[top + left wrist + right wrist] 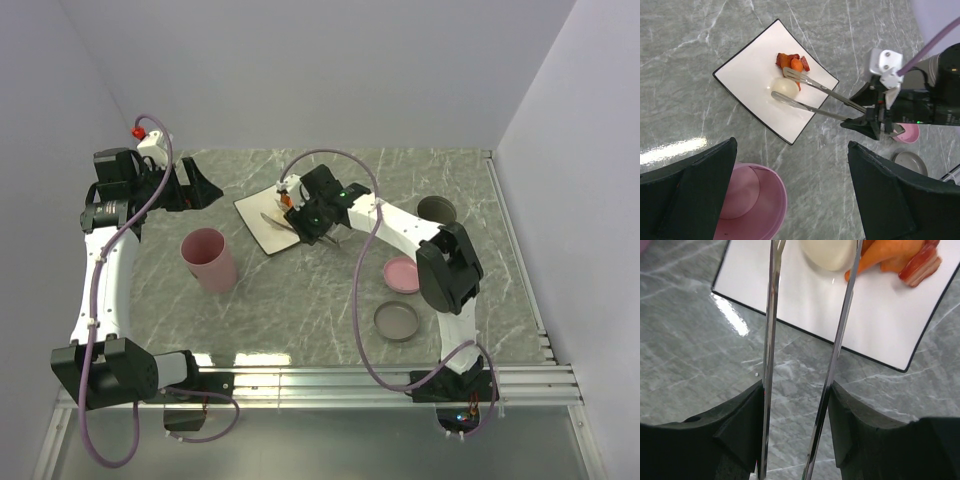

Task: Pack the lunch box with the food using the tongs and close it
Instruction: Pick up the fake food from the plate.

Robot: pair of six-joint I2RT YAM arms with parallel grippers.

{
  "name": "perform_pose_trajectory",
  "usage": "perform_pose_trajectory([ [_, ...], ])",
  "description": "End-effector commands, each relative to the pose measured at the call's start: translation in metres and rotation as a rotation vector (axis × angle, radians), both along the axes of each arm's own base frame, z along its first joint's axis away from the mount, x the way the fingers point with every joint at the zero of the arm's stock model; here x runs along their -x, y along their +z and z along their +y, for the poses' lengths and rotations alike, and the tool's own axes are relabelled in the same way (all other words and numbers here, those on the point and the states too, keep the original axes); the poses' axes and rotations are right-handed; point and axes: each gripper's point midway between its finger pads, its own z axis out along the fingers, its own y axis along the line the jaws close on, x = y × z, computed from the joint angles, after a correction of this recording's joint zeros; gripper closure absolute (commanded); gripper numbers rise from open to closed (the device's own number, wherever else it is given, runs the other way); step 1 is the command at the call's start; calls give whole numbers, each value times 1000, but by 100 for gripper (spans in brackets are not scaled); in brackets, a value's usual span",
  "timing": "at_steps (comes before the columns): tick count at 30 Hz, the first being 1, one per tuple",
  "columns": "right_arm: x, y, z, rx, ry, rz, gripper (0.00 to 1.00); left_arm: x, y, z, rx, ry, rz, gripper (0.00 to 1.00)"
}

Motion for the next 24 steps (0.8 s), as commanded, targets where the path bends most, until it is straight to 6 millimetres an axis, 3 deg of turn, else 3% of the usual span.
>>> perform_pose_trajectory([
  [1,-19,12,1,-20,-11,-52,43,-5,21,-2,-12,-28,-73,2],
  [24,-15,-16,1,3,-1,26,46,-4,15,-2,-7,-30,-59,2],
])
